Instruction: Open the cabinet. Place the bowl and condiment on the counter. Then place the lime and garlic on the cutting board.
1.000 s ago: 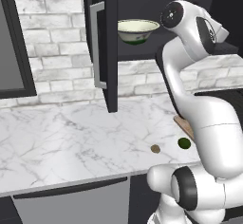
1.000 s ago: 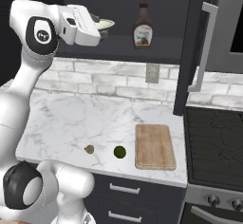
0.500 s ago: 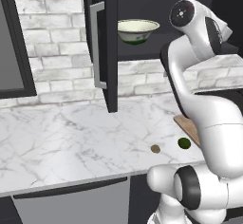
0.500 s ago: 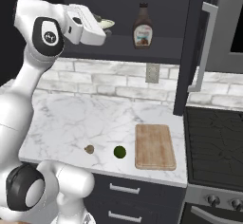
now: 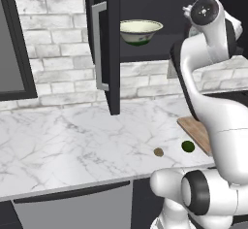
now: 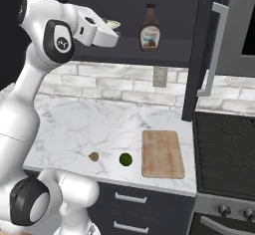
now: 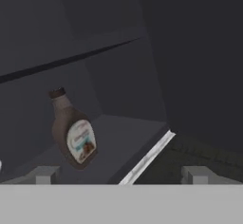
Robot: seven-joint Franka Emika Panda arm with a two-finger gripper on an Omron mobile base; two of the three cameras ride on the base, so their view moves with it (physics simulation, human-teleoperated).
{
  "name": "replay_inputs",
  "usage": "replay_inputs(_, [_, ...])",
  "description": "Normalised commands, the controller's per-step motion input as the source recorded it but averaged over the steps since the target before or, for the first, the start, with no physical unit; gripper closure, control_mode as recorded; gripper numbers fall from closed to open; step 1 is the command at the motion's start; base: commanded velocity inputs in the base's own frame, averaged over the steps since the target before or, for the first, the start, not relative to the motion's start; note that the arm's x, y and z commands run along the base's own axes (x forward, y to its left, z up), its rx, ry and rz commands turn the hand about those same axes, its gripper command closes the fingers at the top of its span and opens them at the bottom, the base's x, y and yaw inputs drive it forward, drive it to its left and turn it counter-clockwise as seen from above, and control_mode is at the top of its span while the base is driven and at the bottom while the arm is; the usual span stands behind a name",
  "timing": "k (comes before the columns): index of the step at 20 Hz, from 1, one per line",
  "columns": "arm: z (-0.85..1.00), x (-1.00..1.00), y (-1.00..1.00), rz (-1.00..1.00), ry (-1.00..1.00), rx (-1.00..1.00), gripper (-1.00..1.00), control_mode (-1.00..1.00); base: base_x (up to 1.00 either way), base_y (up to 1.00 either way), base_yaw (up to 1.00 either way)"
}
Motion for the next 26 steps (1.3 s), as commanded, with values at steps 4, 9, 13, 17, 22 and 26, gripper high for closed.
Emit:
replay_inputs(4, [0.0, 0.02, 0.0, 0.07, 0.12, 0.0, -1.0, -1.0, 0.0, 0.0, 0.0])
replay_inputs(9, [0.0, 0.06, 0.0, 0.05, 0.14, 0.0, -1.0, -1.0, 0.0, 0.0, 0.0])
replay_inputs(13, [0.0, 0.01, 0.0, 0.05, 0.09, 0.0, -1.0, -1.0, 0.0, 0.0, 0.0])
replay_inputs(17, [0.0, 0.0, 0.0, 0.03, 0.07, 0.0, -1.0, -1.0, 0.0, 0.0, 0.0])
replay_inputs(22, [-0.03, 0.02, 0.0, 0.03, 0.03, 0.0, -1.0, -1.0, 0.0, 0.0, 0.0])
replay_inputs(26, [-0.12, 0.17, 0.0, 0.01, 0.0, 0.0, -1.0, -1.0, 0.0, 0.0, 0.0])
